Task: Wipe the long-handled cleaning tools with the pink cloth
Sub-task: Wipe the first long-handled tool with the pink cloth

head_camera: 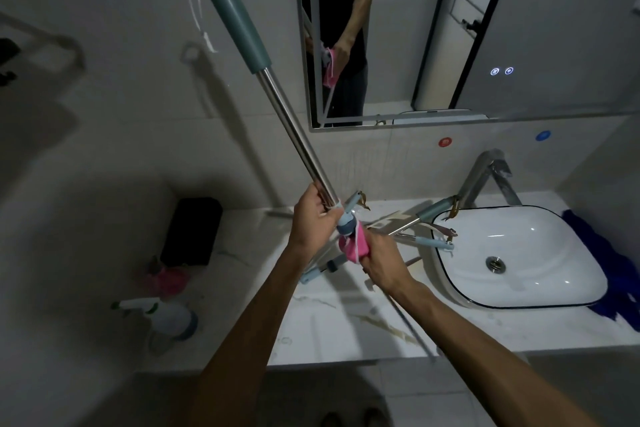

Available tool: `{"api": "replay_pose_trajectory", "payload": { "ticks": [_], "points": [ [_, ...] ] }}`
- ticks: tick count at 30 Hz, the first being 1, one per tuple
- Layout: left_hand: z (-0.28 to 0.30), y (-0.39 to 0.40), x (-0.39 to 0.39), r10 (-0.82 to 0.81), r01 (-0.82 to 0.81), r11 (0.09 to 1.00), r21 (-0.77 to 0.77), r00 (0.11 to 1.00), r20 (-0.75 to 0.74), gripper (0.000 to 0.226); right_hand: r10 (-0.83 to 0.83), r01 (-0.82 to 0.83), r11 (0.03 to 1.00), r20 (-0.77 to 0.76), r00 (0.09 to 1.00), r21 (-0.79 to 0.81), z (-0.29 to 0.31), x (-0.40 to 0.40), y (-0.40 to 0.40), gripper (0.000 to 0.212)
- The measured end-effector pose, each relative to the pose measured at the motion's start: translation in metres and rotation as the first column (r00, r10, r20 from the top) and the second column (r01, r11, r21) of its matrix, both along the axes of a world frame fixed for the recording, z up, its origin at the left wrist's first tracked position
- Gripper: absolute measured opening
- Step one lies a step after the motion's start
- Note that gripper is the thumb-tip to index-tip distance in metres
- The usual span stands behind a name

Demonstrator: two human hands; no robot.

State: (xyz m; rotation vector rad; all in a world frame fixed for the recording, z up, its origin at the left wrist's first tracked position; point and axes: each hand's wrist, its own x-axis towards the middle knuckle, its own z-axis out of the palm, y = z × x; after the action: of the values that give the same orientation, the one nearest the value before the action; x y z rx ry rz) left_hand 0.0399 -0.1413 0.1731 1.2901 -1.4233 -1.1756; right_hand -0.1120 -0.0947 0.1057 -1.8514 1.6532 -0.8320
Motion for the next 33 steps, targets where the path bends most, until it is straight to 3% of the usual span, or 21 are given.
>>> {"api": "replay_pose_trajectory", "payload": {
  "ticks": [2, 7, 10, 13, 16, 18, 21, 24, 27, 29, 33],
  "points": [
    [0.000, -0.001, 0.000, 0.014, -0.014, 1.000, 0.009, 1.000, -0.019, 0.038, 0.020, -0.021, 1.000, 0.034, 0.999, 0.016, -0.006, -0.002, -0.001, 0.029],
    [0.003, -0.005, -0.001, 0.024, -0.024, 1.000, 0.005, 1.000, -0.007, 0.041, 0.017, -0.021, 1.000, 0.195, 0.981, 0.018, -0.007, 0.002, 0.000, 0.032],
    [0.003, -0.004, 0.000, 0.026, -0.026, 1.000, 0.002, 0.999, -0.032, 0.046, 0.084, -0.085, 0.995, 0.036, 0.996, 0.041, -0.005, -0.001, -0.004, 0.017],
    [0.001, -0.003, 0.003, 0.065, -0.067, 0.997, -0.039, 0.996, -0.068, 0.040, 0.116, -0.110, 0.991, -0.073, 0.991, 0.082, -0.007, -0.003, -0.005, 0.040],
    [-0.001, -0.003, 0.006, 0.085, -0.092, 0.993, -0.075, 0.993, -0.084, 0.035, 0.029, -0.028, 0.999, -0.040, 0.999, 0.027, -0.007, 0.002, -0.005, 0.033],
    [-0.003, -0.005, 0.010, 0.099, -0.107, 0.990, -0.095, 0.991, -0.085, 0.038, -0.032, 0.031, 0.999, -0.024, 0.999, -0.036, -0.010, 0.004, -0.005, 0.019],
    [-0.004, -0.010, 0.015, 0.100, -0.107, 0.992, -0.069, 0.990, -0.104, 0.045, -0.083, 0.084, 0.992, 0.017, 0.996, -0.097, -0.015, 0.006, -0.004, 0.016],
    [-0.006, -0.012, 0.021, 0.108, -0.117, 0.991, -0.059, 0.984, -0.139, 0.053, -0.165, 0.174, 0.985, 0.256, 0.953, -0.014, -0.011, 0.006, -0.004, 0.015],
    [-0.010, -0.011, 0.025, 0.092, -0.102, 0.993, -0.053, 0.983, -0.162, 0.047, -0.360, 0.382, 0.923, 0.447, 0.819, 0.044, -0.010, 0.000, -0.010, 0.017],
    [-0.010, -0.008, 0.024, 0.069, -0.079, 0.996, -0.043, 0.979, -0.190, 0.040, -0.482, 0.472, 0.870, 0.435, 0.760, 0.141, -0.012, -0.008, -0.017, 0.028],
    [-0.009, -0.009, 0.017, 0.042, -0.049, 0.999, -0.022, 0.974, -0.223, 0.043, -0.555, 0.500, 0.832, 0.410, 0.724, 0.241, -0.012, -0.010, -0.026, 0.025]
  ]
}}
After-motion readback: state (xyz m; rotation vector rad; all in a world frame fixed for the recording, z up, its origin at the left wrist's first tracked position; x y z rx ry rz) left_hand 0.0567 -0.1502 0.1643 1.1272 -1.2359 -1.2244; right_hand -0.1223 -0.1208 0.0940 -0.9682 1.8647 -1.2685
